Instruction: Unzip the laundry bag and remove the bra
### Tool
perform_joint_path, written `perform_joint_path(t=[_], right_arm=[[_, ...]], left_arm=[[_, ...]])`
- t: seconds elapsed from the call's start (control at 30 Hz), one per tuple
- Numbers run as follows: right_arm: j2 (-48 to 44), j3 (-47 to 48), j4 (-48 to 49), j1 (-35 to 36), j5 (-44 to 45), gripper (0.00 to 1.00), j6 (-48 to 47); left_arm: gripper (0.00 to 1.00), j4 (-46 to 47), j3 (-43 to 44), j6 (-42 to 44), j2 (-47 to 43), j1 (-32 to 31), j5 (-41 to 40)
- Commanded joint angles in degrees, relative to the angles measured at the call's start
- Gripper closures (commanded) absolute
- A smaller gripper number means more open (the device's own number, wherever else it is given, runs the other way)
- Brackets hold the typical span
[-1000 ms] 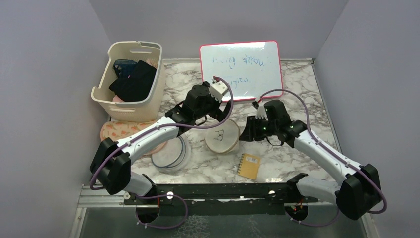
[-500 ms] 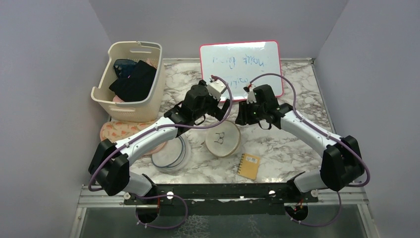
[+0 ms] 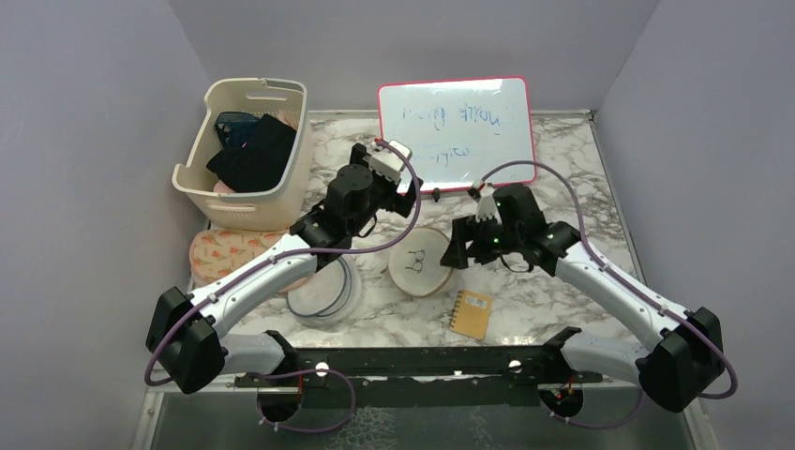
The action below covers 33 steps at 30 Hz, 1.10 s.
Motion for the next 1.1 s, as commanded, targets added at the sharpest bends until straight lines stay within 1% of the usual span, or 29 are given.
perform_joint_path(t=[0.0,0.1,0.17,0.2,0.27,0.3,0.33,0.43,0.5,0.57,0.63,0.73,0.87,0.93,0.97,1.07], right_arm=[[0.5,-5.2,1.9,4.8,-6.0,0.21,7.6],[0.8,-10.4,8.8,6.2,-10.1,0.23,12.1],[1.5,-12.7,13.5,6.2,-11.1,0.28,14.9],[1.9,-13.0,14.7,6.1,-9.9,0.32,16.0],[2.5,-13.1,16.4,6.0,-5.7,0.48,16.2],[2.8,-12.6,16.2,6.0,-3.5,0.53,15.7],[3.3,-12.1,16.5,5.7,-2.1,0.56,14.8],[6.0,-9.7,16.2,4.2,2.1,0.61,11.4],[8.3,-9.1,17.0,0.7,1.1,0.63,9.2],[10.0,-8.7,18.3,-3.5,-1.0,0.63,6.7],[11.7,-7.4,19.1,-6.1,0.1,0.63,3.5],[15.3,-3.4,18.5,-8.5,2.5,0.61,-1.0],[20.5,3.6,15.5,-9.6,7.7,0.55,-5.4],[21.5,6.2,14.6,-9.9,8.1,0.48,-6.6],[21.5,7.4,13.7,-10.0,8.0,0.42,-7.0],[18.7,8.7,11.7,-10.0,8.4,0.3,-7.5]], left_arm=[[0.01,1.6,-0.8,1.7,-0.8,0.0,-4.0],[0.01,2.4,-1.4,1.6,-0.9,0.0,-4.3],[0.01,2.6,-1.4,1.6,-0.6,0.0,-4.0],[0.01,2.5,-1.3,1.6,-0.4,0.0,-3.8],[0.01,2.3,-1.3,1.6,-0.2,0.0,-3.5],[0.01,2.5,-1.5,1.6,-0.2,0.0,-3.6],[0.01,2.7,-1.7,1.6,-0.2,0.0,-3.9],[0.01,3.4,-2.0,1.8,-0.2,0.0,-4.3],[0.01,3.5,-2.1,1.9,-0.1,0.0,-4.1],[0.01,3.5,-2.1,2.0,0.2,0.0,-3.6],[0.01,3.5,-1.7,1.6,0.4,0.0,-2.7],[0.01,3.3,-1.7,1.0,0.4,0.0,-0.2],[0.01,3.0,-1.5,1.2,1.1,0.0,2.4],[0.01,2.8,-1.2,1.2,1.4,0.0,3.5],[0.01,2.8,-1.2,1.2,1.6,0.0,4.2],[0.01,3.7,-1.7,1.9,2.0,0.0,6.0]])
